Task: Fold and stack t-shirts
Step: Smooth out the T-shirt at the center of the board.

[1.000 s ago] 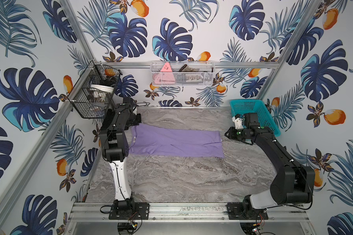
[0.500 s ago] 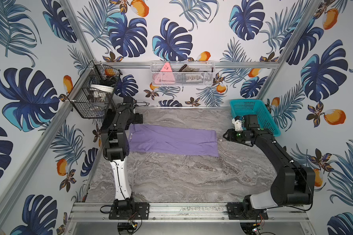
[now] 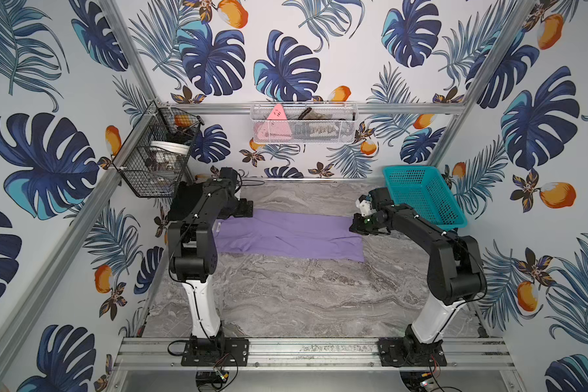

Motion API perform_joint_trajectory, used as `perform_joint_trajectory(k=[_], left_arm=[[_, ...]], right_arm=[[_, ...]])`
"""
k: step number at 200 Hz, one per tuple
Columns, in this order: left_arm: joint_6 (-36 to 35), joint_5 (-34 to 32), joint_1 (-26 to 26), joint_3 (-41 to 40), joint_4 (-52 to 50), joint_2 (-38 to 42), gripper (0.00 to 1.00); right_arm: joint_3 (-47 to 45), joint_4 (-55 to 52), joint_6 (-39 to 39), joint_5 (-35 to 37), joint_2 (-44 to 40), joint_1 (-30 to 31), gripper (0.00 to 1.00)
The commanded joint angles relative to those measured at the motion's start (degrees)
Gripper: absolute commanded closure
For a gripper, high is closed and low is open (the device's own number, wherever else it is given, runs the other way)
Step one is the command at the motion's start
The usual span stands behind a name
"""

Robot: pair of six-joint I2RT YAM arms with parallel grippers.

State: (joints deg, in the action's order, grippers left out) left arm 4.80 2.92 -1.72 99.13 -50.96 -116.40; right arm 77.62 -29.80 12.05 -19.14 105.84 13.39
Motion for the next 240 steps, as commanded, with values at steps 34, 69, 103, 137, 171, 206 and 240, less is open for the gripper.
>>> perform_joint_trajectory(k=[34, 69, 103, 137, 171, 206, 240], left_arm=[[1.0, 1.6, 2.1, -3.5, -1.1, 1.4, 0.01], [1.2, 0.8, 2.1, -1.0, -1.9, 0.5, 0.01], [1.2, 0.8, 2.1, 2.1, -2.8, -0.9, 0.01], [0.8, 0.7, 2.1, 3.6, -3.6, -1.4, 0.01], [0.8, 1.0, 2.1, 3.8, -4.2, -0.3, 0.01], [1.6, 2.2, 2.1, 3.7, -3.9, -0.9, 0.01], [1.5, 2.1, 2.1, 3.8, -4.1, -0.7, 0.01]], right_arm=[[4.1, 0.7, 0.3, -0.6, 6.9, 2.9, 1.00], [-1.8, -0.8, 0.9, -2.1, 4.2, 3.5, 1.00], [-9.3, -1.2, 3.4, -3.1, -0.9, 3.7, 1.00], [-16.9, -0.3, 5.3, -3.4, -6.3, 3.7, 1.00], [-13.7, -0.2, 4.9, -0.8, -9.3, 3.6, 1.00], [-4.2, 1.5, 4.3, 0.2, -4.3, 3.2, 1.00], [-0.5, 2.4, 1.7, 1.0, 2.1, 2.8, 1.00]])
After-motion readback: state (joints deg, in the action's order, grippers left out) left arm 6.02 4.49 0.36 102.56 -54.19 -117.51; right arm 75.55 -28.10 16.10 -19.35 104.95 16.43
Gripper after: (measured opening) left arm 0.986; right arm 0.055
